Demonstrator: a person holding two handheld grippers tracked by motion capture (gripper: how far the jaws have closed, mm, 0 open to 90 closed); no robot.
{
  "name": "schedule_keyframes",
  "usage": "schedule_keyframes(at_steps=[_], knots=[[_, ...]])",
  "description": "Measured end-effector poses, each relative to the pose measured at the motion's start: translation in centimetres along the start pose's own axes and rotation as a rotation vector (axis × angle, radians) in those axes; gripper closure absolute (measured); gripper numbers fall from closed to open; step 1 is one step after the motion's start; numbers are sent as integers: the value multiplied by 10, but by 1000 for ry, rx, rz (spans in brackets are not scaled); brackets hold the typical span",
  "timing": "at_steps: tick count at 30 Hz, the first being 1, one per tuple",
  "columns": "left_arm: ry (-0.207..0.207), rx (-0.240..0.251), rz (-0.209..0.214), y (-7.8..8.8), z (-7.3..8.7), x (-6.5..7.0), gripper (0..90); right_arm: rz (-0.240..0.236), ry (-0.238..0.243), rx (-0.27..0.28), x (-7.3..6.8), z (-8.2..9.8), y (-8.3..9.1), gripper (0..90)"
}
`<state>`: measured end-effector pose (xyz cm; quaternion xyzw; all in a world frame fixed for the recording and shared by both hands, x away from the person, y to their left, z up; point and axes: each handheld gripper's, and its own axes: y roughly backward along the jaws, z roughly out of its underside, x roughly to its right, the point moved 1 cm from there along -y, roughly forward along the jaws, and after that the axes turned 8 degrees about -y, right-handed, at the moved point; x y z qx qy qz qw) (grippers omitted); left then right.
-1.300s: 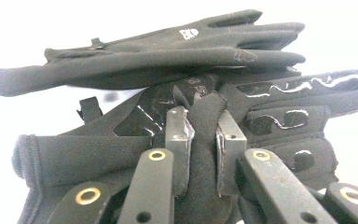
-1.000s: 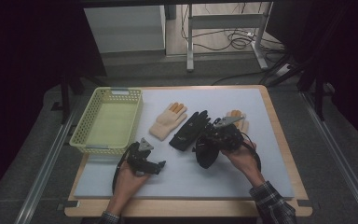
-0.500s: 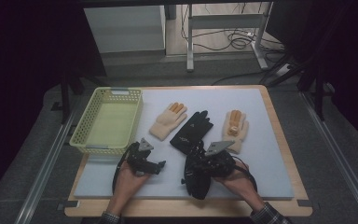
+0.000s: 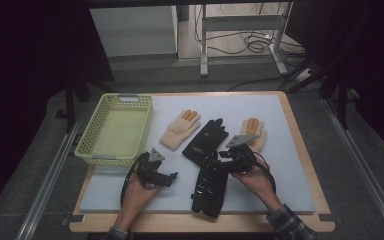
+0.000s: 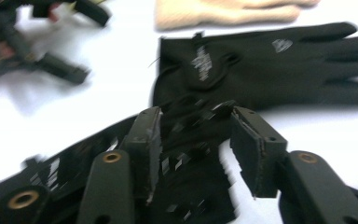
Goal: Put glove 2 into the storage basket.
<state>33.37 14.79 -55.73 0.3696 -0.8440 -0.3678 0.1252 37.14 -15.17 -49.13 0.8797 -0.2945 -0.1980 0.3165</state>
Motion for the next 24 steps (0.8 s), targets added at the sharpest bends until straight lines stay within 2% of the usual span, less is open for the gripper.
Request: schedule_keyframes(at_steps=[11, 14, 18, 20, 23, 24], knots=[[2, 1, 0, 0, 0, 0, 38, 72, -26, 10, 21, -36, -41, 551], [2, 1, 0, 0, 0, 0, 39, 127, -36, -7, 26, -41, -57, 501], [2, 1, 0, 0, 0, 0, 38, 162, -82, -23, 31, -45, -76, 434], [2, 1, 0, 0, 0, 0, 38, 186, -89, -44, 31, -46, -85, 420], [2, 2, 0, 0, 0, 0, 39, 240, -71, -68, 31, -45, -98, 437], [1, 0, 0, 0, 0, 0, 38, 244, -78, -57, 31, -45, -99, 501]])
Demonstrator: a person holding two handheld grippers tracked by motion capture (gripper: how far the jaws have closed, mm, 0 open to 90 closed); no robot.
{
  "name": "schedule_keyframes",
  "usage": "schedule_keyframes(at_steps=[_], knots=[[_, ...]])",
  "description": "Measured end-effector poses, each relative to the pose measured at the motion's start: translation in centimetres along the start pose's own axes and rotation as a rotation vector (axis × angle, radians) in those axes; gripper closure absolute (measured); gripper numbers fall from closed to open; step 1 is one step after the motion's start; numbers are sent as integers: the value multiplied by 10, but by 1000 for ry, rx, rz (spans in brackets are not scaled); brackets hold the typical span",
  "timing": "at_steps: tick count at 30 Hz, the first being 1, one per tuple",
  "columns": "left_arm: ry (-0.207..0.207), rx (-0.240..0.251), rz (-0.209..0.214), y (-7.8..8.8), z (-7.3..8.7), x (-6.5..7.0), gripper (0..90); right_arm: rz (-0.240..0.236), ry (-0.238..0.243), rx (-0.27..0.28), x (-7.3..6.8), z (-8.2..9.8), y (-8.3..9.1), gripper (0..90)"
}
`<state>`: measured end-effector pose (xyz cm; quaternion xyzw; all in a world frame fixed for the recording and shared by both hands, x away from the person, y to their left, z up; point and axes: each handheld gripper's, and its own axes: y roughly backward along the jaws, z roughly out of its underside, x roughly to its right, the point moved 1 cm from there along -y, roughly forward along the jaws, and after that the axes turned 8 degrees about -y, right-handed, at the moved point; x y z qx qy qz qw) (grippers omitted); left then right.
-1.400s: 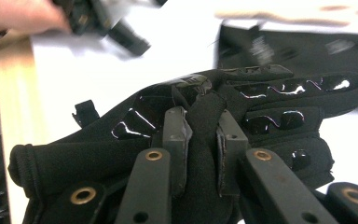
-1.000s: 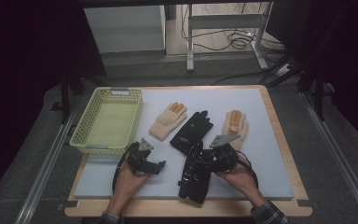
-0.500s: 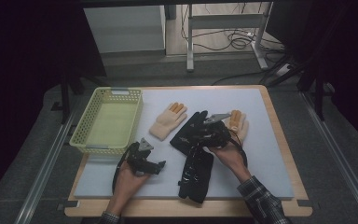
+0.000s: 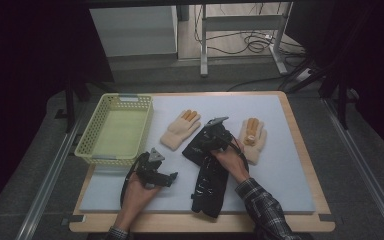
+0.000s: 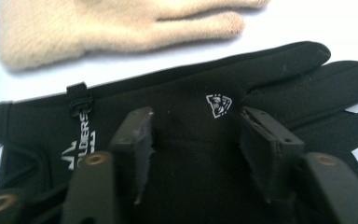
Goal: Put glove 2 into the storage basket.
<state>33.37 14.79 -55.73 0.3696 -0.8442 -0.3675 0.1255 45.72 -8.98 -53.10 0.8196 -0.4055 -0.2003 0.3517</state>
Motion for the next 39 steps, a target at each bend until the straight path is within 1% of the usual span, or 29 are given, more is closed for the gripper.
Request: schedule_keyframes(at_steps=[3, 4, 5, 7, 8, 10, 13, 16, 20, 25, 29, 34, 39], knots=[[0, 0, -1, 0, 0, 0, 38, 10, -5, 10, -1, -2, 0, 725], [-2, -2, -1, 0, 0, 0, 39, 4, -5, 8, -2, -2, 0, 778], [-1, -2, -2, 0, 0, 0, 38, 3, -6, 4, -3, -3, 0, 820], [1, 0, -1, 0, 0, 0, 38, 9, 24, 2, -4, -5, 0, 853], [1, 0, -1, 0, 0, 0, 38, 9, 31, 3, -4, -5, 0, 867], [1, 0, -1, 0, 0, 0, 38, 0, 29, 4, -3, -6, 2, 877], [3, 1, 0, 0, 0, 0, 38, -14, 40, 29, -1, -8, 7, 879], [-2, -3, -1, 0, 0, 0, 38, -18, 48, 58, -1, -13, 17, 880], [-1, -2, 0, 0, 0, 0, 38, -38, 56, 100, -1, -21, 33, 880], [0, -1, 0, 0, 0, 0, 38, -54, 62, 126, -1, -28, 46, 880], [0, 0, 1, 0, 0, 0, 38, -71, 55, 153, 0, -34, 55, 880], [3, 0, 0, 0, 0, 0, 38, -89, 51, 171, 0, -42, 65, 879], [0, 0, 0, 0, 0, 0, 38, -130, 65, 172, -6, -42, 74, 879]])
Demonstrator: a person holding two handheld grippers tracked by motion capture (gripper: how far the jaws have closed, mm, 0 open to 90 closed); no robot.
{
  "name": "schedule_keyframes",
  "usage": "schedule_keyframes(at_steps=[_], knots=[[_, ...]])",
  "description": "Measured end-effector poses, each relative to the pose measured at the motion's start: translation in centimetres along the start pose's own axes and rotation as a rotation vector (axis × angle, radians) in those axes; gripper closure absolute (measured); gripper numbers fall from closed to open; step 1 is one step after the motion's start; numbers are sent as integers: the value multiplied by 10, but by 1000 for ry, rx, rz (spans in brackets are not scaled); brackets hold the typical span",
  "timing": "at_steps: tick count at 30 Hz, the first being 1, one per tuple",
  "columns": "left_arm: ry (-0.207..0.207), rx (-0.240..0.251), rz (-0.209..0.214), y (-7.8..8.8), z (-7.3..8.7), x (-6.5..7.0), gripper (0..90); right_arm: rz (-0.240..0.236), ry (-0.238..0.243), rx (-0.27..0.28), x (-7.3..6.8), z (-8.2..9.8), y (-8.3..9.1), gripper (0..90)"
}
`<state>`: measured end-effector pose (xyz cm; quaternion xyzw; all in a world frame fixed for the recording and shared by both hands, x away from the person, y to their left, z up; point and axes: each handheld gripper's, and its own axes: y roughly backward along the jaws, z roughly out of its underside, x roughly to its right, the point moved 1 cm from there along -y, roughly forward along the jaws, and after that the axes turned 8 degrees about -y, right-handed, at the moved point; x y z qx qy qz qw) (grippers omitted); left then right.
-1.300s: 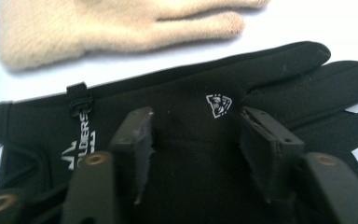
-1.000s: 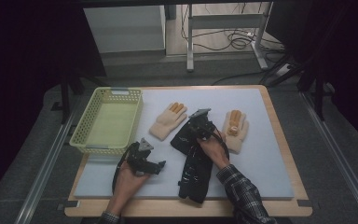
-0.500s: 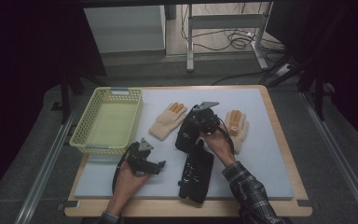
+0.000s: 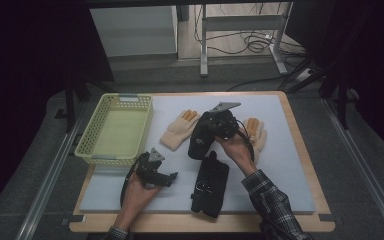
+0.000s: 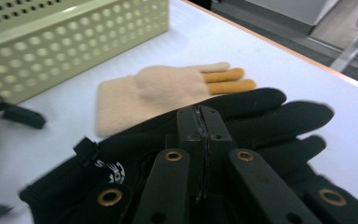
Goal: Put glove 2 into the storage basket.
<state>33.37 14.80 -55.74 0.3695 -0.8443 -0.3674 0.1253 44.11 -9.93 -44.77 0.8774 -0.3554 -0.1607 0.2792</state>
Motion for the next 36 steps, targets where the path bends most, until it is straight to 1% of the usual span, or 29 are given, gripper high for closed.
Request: schedule_keyframes(at_steps=[4, 6, 11, 18, 22, 25, 31, 34, 36], knots=[[-1, -1, 0, 0, 0, 0, 38, -37, 22, -8, -5, 3, 8, 879], [0, -1, 0, 0, 0, 0, 38, -55, 34, -12, -9, 6, 14, 878], [3, 2, -1, 0, 0, 0, 39, -106, 47, -9, -16, 14, 32, 878], [7, 1, 0, 0, 0, 0, 38, -150, 84, -15, -25, 31, 54, 878], [6, 1, 0, 0, 0, 0, 38, -175, 95, -21, -30, 42, 63, 878], [2, -2, 1, 0, 0, 0, 38, -192, 97, -26, -34, 50, 72, 878], [2, -1, 0, 0, 0, 0, 38, -209, 94, -31, -44, 67, 85, 878], [2, -2, 1, 0, 0, 0, 39, -215, 85, -40, -49, 75, 85, 877], [3, 0, 0, 0, 0, 0, 38, -215, 75, -49, -53, 82, 83, 877]])
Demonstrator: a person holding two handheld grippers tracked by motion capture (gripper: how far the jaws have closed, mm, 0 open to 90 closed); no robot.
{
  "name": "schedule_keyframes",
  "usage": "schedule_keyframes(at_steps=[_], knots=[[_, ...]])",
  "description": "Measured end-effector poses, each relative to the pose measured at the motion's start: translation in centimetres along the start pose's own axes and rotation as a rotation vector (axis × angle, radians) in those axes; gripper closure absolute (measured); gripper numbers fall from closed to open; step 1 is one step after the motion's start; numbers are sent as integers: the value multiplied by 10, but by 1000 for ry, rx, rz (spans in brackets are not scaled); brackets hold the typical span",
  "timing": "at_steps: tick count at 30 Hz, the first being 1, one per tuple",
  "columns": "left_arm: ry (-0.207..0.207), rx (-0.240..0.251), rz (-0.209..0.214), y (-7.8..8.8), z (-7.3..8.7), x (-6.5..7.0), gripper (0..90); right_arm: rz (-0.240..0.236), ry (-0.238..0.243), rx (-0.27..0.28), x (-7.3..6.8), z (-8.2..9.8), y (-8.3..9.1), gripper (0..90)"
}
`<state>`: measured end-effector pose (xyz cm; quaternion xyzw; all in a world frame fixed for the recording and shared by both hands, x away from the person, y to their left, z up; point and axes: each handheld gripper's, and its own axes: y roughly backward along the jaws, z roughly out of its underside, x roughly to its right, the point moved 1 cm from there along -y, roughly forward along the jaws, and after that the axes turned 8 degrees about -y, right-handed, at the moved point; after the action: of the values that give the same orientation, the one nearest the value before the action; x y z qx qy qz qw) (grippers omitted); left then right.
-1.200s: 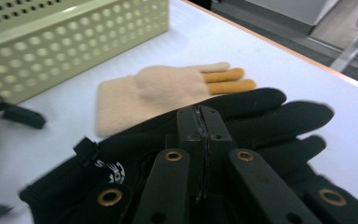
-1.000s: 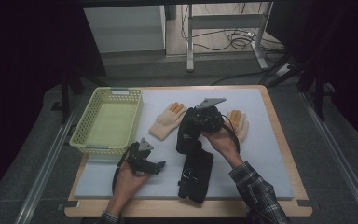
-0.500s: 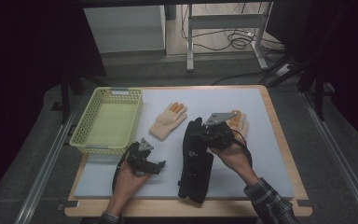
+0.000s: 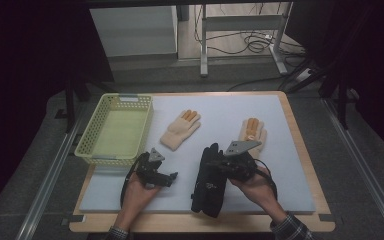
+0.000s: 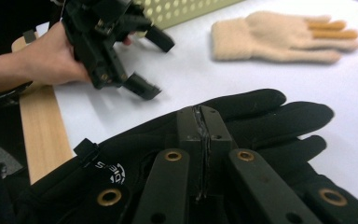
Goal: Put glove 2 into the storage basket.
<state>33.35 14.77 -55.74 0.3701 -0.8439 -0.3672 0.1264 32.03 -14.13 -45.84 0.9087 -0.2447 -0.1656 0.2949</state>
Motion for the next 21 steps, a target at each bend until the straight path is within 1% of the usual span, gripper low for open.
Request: schedule_keyframes(at_steps=[5, 7, 9, 13, 16, 17, 18, 19, 20, 21], knots=[[2, 2, -1, 0, 0, 0, 38, -1, -28, -1, -5, 14, -13, 876], [-3, 1, -1, 0, 0, 0, 38, 14, -26, -3, -6, 17, -17, 875], [-2, 1, -1, 0, 0, 0, 38, 0, -46, 2, -6, 21, -22, 875], [-2, 1, -1, 0, 0, 0, 39, 8, -52, 29, -9, 19, -23, 875], [4, 4, -1, 0, 0, 0, 38, 14, -69, 59, -12, 14, -18, 876], [0, 0, 1, 0, 0, 0, 39, 21, -69, 65, -13, 11, -17, 875], [0, 0, 0, 0, 0, 0, 38, 43, -67, 69, -15, 10, -17, 875], [0, 0, 0, 0, 0, 0, 38, 60, -65, 66, -16, 9, -17, 875], [-3, 1, -1, 0, 0, 0, 39, 87, -64, 59, -16, 11, -19, 874], [-1, 2, -1, 0, 0, 0, 39, 97, -71, 52, -16, 13, -20, 873]])
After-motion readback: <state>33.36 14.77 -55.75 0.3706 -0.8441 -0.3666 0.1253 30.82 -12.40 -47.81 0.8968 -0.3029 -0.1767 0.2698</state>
